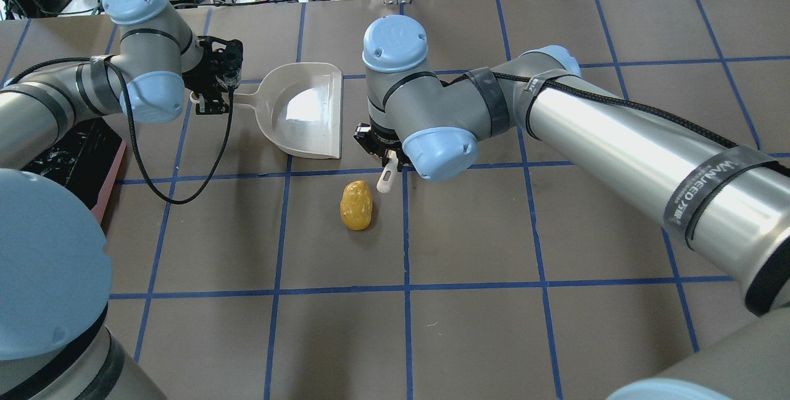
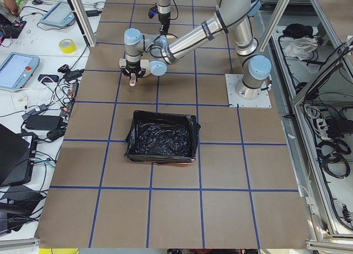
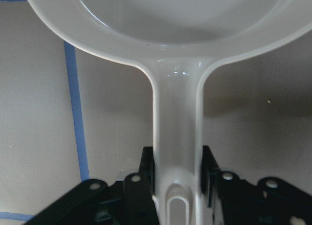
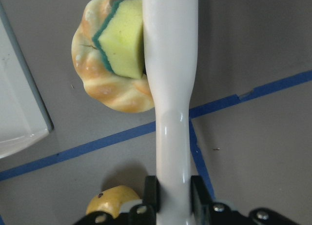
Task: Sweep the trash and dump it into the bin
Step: 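Sweep the pastry and sponge into the dustpan with the right gripper's brush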
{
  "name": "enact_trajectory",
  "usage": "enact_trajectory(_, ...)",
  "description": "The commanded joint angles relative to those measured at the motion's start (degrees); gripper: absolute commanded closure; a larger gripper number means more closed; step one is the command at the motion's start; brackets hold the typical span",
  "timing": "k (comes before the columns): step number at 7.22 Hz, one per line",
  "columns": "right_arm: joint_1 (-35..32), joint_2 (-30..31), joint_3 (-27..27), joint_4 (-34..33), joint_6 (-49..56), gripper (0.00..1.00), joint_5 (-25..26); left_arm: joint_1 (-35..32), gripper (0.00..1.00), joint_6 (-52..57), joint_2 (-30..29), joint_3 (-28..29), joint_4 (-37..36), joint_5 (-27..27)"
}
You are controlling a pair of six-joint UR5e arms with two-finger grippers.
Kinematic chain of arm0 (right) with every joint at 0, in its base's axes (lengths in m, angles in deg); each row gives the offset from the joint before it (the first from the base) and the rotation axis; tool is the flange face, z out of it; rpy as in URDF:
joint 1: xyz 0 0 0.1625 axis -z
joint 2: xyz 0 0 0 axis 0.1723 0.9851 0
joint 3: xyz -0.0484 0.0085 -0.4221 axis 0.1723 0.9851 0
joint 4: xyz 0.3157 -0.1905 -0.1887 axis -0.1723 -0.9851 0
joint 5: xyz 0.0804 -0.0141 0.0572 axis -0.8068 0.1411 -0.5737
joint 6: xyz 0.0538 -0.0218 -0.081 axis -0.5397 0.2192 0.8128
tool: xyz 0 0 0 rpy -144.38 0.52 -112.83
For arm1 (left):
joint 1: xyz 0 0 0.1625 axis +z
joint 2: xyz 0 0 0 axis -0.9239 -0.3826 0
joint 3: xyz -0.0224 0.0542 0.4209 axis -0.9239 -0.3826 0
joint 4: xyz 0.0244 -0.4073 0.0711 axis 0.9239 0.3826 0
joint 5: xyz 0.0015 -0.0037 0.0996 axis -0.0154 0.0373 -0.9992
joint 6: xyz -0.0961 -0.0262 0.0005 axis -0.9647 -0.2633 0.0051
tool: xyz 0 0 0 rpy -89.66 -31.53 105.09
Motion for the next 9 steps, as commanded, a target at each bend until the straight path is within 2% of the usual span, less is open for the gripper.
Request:
enact_trajectory(1, -0.42, -1.91, 2.54, -2.34, -1.29, 1.00, -2.44, 0.00, 1.00, -0.10, 0.04, -0.04, -0.01, 0.01)
enact_trajectory(5, -3.14, -6.12, 6.95, -3.21, -1.38, 1.00, -7.00, 0.00, 1.00, 0.17, 0.13, -0.12, -0.10, -0.08)
enact_trajectory(9, -5.25, -9.04, 14.05, -3.92, -9.18, 1.00, -11.39, 0.00, 1.00, 0.08, 0.13, -0.12, -0.19, -0.08)
